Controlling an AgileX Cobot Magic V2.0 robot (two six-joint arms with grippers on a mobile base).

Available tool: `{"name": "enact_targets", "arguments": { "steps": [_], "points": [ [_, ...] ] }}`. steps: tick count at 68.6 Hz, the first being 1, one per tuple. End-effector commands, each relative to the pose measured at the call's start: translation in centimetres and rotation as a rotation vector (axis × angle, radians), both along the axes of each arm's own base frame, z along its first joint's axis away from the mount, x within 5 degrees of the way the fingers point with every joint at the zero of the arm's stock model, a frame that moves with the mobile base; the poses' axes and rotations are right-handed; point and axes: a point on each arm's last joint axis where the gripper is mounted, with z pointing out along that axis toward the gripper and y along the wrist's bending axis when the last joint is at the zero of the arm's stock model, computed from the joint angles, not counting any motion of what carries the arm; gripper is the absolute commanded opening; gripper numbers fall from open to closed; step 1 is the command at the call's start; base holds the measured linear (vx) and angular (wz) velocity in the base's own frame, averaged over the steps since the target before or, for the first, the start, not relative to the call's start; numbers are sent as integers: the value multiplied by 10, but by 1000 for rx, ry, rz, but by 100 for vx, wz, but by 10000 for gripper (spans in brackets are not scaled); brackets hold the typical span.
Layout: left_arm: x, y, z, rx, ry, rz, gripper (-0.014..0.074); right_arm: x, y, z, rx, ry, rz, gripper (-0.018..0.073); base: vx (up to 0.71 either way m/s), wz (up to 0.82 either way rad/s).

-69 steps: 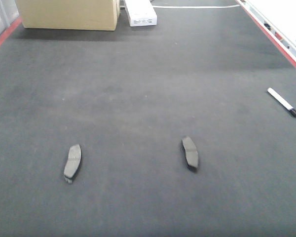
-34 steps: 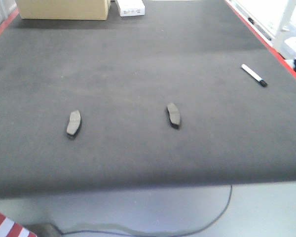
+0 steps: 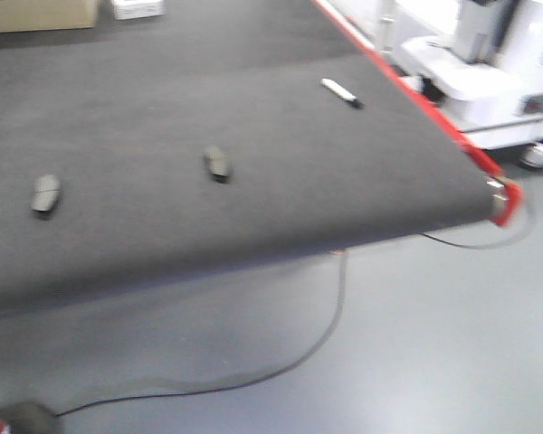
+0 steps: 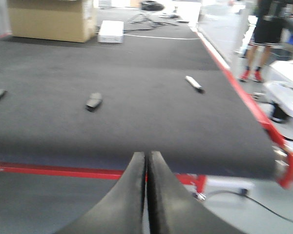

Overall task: Move and align brake pads A on conveyor
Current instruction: 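Turn the base away from the conveyor belt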

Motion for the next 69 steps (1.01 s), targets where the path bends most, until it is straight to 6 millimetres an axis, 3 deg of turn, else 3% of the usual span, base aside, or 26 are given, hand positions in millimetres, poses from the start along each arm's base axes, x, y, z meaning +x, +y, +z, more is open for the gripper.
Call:
{"name": "enact_targets", "arguments": {
  "steps": [1, 69],
  "points": [
    [1, 0, 14, -32, -84, 10, -6, 1, -1, 14, 15, -82, -11, -6, -23, -55],
    [1, 0, 14, -32, -84, 10, -6, 1, -1, 14, 15, -82, -11, -6, -15, -77]
  ]
}}
